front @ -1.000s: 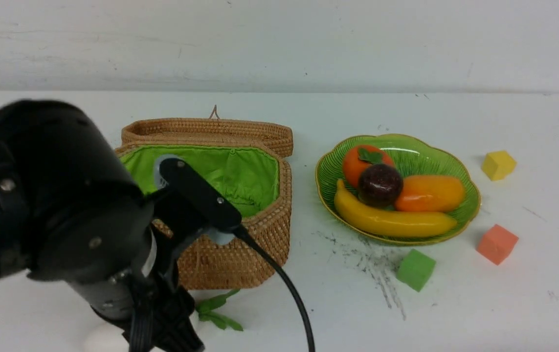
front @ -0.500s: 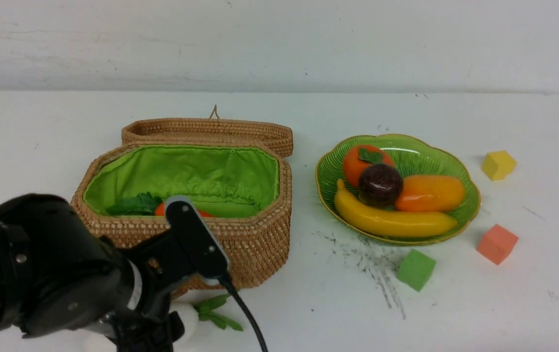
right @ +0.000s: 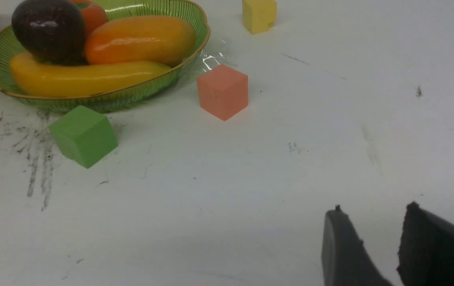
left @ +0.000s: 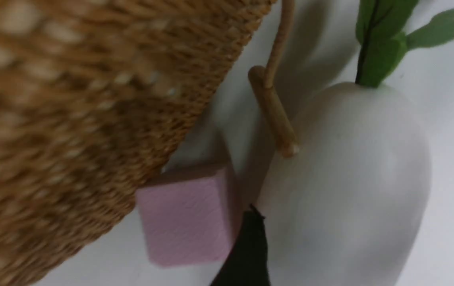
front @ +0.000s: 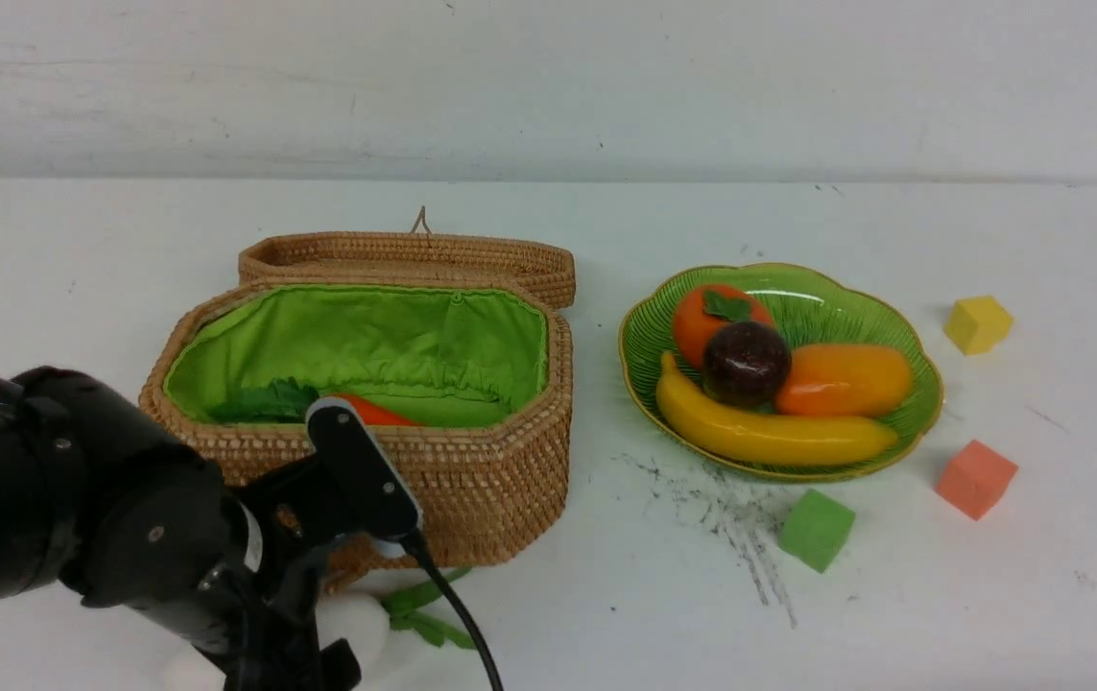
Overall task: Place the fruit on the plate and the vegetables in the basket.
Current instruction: Take a daikon with your left arm and place it on the basket on the left.
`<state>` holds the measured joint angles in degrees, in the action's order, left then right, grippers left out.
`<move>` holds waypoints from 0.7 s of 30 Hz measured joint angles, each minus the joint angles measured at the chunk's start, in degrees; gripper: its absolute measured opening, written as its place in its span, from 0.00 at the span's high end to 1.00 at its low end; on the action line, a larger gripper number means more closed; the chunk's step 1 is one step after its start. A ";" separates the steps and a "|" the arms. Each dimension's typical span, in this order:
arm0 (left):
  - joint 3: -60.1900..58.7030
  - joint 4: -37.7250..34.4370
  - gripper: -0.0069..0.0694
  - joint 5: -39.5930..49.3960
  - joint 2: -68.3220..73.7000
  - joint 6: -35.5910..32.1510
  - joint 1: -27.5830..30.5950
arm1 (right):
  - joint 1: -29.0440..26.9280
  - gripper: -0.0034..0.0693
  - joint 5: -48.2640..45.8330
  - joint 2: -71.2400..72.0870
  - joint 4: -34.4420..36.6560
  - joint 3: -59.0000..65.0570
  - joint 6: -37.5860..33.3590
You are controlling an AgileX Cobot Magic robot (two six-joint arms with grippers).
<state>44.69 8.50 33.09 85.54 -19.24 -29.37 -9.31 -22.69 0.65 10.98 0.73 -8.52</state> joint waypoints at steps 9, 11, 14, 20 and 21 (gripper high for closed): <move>0.00 -0.02 0.24 -1.75 6.46 0.00 0.00 | 0.00 0.63 0.00 0.00 0.00 0.00 0.00; 0.00 -0.08 0.29 -1.50 6.07 0.00 0.00 | 0.00 0.63 0.00 0.00 0.00 0.00 0.00; 0.00 -0.08 0.28 -0.55 4.32 -0.17 0.00 | 0.00 0.63 0.00 0.00 0.00 0.00 0.00; 1.42 -1.56 0.28 8.88 -6.39 -0.33 0.00 | 0.00 0.63 0.00 0.00 -0.06 0.00 0.00; 2.00 -2.28 0.28 11.40 -9.63 -0.65 0.00 | 0.00 0.63 0.00 0.00 -0.06 0.00 0.00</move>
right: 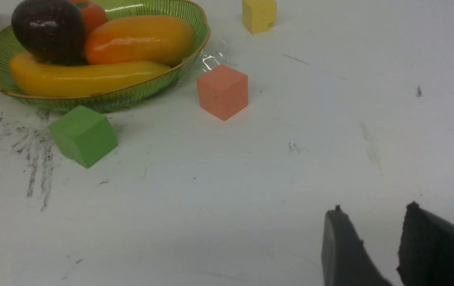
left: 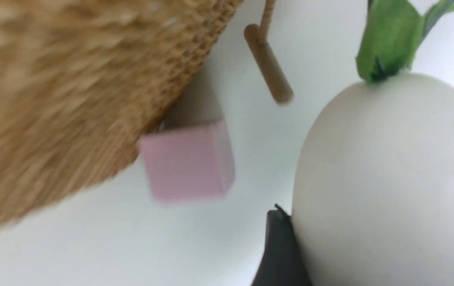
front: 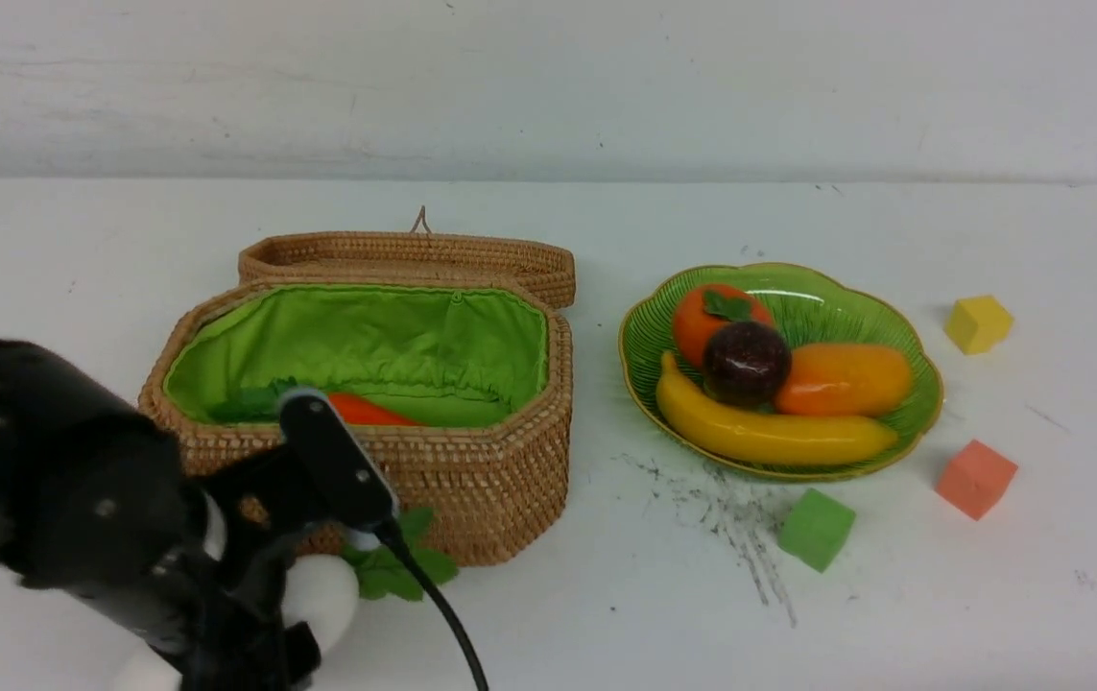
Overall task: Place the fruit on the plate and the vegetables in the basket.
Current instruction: Take a daikon with your left arm and place it on the basket on the left.
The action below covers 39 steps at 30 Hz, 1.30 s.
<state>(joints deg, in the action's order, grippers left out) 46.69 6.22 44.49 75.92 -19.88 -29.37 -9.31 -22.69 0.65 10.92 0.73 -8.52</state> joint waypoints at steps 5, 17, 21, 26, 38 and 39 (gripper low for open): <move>0.67 -1.62 0.28 8.79 -10.17 -2.37 0.00 | 0.00 0.63 0.00 0.00 0.05 0.00 0.00; 14.80 6.12 0.28 3.47 -10.26 -2.58 0.00 | 0.00 0.63 0.00 0.00 0.00 0.00 0.00; 18.32 10.41 0.28 -4.06 -4.42 -2.58 0.00 | 0.00 0.63 0.00 0.00 0.00 0.00 0.00; 19.04 21.73 0.28 -13.98 7.28 -2.11 0.00 | 0.00 0.63 0.00 0.00 0.00 0.00 0.00; 19.04 44.13 0.28 -18.08 20.20 15.64 0.00 | 0.00 0.63 0.00 0.00 0.00 0.00 0.00; 19.04 44.40 0.25 -18.12 20.22 17.43 0.00 | 0.00 0.63 0.00 0.00 0.00 0.00 0.00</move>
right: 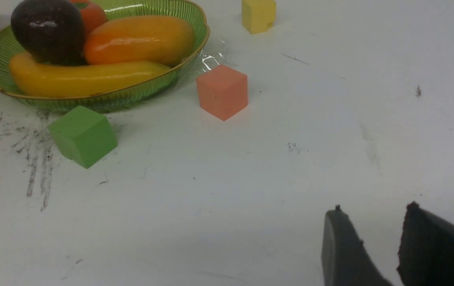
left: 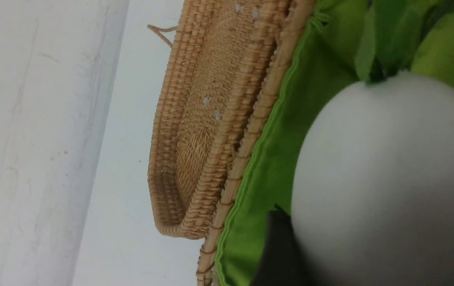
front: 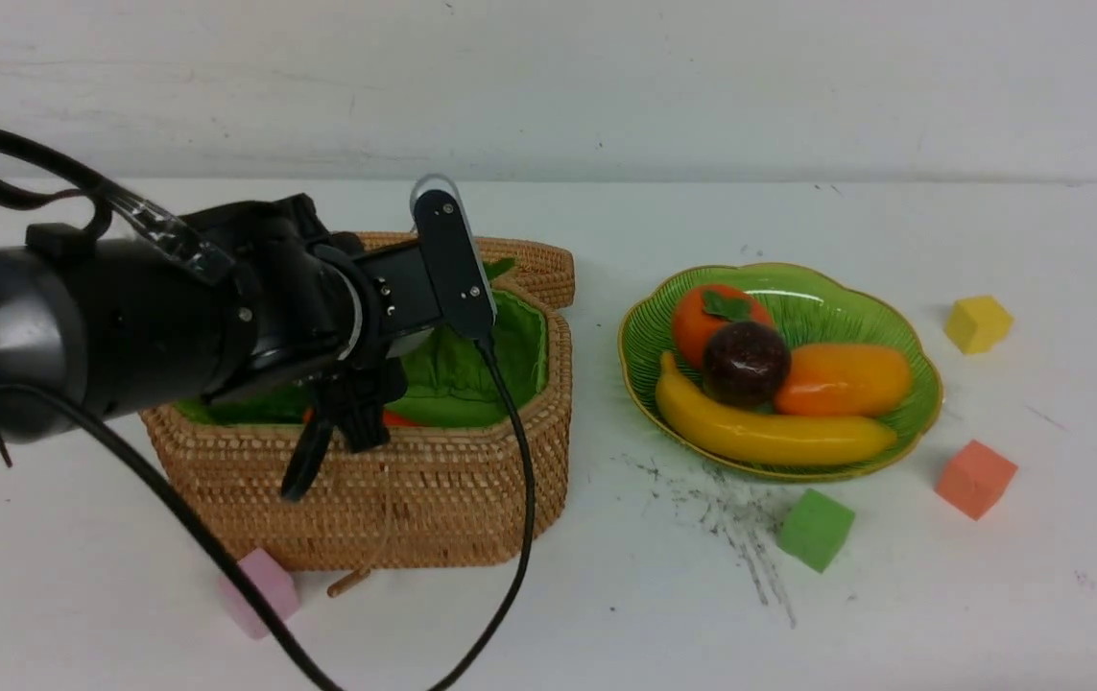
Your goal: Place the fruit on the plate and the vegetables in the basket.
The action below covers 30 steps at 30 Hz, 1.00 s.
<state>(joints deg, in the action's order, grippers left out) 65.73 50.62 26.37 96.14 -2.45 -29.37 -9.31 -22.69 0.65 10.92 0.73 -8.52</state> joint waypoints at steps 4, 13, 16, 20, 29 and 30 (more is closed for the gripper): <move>0.00 0.17 0.08 0.30 0.00 2.45 0.00 | 0.00 0.63 0.00 0.00 0.00 0.00 0.00; 0.00 -3.09 0.09 0.83 -0.82 3.66 0.00 | 0.00 0.63 0.00 0.00 0.00 0.00 0.00; 0.00 -6.09 0.14 0.77 -2.85 3.66 0.00 | 0.00 0.63 0.00 0.00 0.00 0.00 0.00; 0.00 -11.27 0.17 1.14 -5.97 3.66 0.00 | 0.00 0.63 0.00 0.00 0.00 0.00 0.00; 0.00 -24.73 0.17 4.68 -12.73 3.61 0.00 | 0.00 0.63 0.00 0.00 0.05 0.00 0.00; 0.00 -24.73 0.17 4.90 -12.89 3.61 0.00 | 0.00 0.63 0.00 0.00 0.05 0.00 0.00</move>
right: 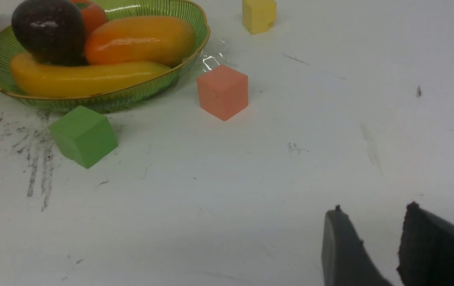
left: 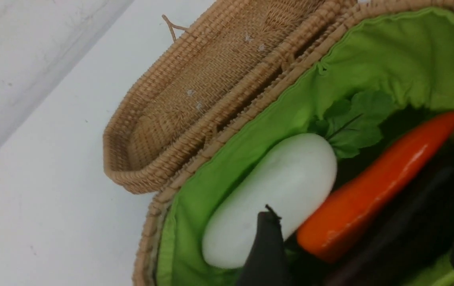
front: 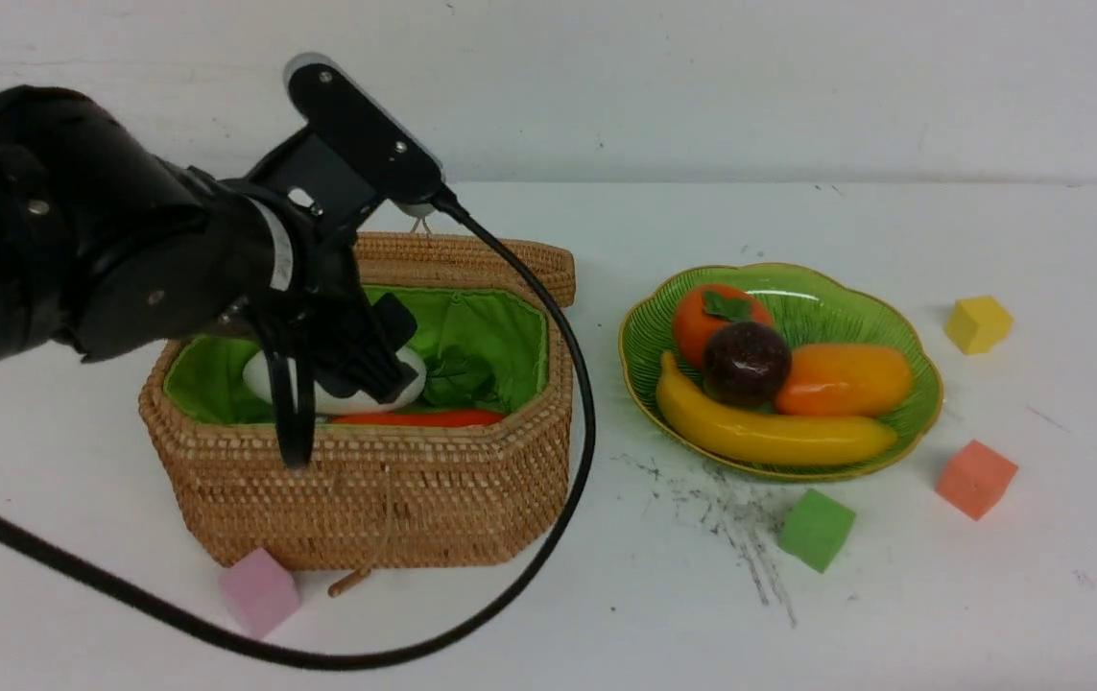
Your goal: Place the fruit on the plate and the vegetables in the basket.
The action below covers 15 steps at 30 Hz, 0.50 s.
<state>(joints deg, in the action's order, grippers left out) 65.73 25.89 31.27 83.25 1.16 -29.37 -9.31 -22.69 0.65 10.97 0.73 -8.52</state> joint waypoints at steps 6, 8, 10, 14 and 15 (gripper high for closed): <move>0.00 -10.69 0.19 13.27 -8.10 0.00 0.00 | 0.00 0.63 0.00 0.00 0.00 0.00 0.00; 0.00 -16.09 0.24 20.13 -12.26 0.03 0.00 | 0.00 0.63 0.00 0.00 0.00 0.00 0.00; 0.00 -19.34 0.29 25.17 -14.87 -0.26 0.00 | 0.00 0.63 0.00 0.00 0.00 0.00 0.00; 0.00 -25.89 0.54 38.14 -23.51 -2.81 0.00 | 0.00 0.63 0.00 0.00 0.00 0.00 0.00; 0.00 -26.39 0.55 38.61 -23.91 -2.82 0.00 | 0.00 0.63 0.00 0.00 0.00 0.00 0.00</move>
<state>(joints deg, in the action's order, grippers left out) 65.73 -0.50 69.88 59.33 -1.66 -29.37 -9.31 -22.69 0.65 10.97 0.73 -8.52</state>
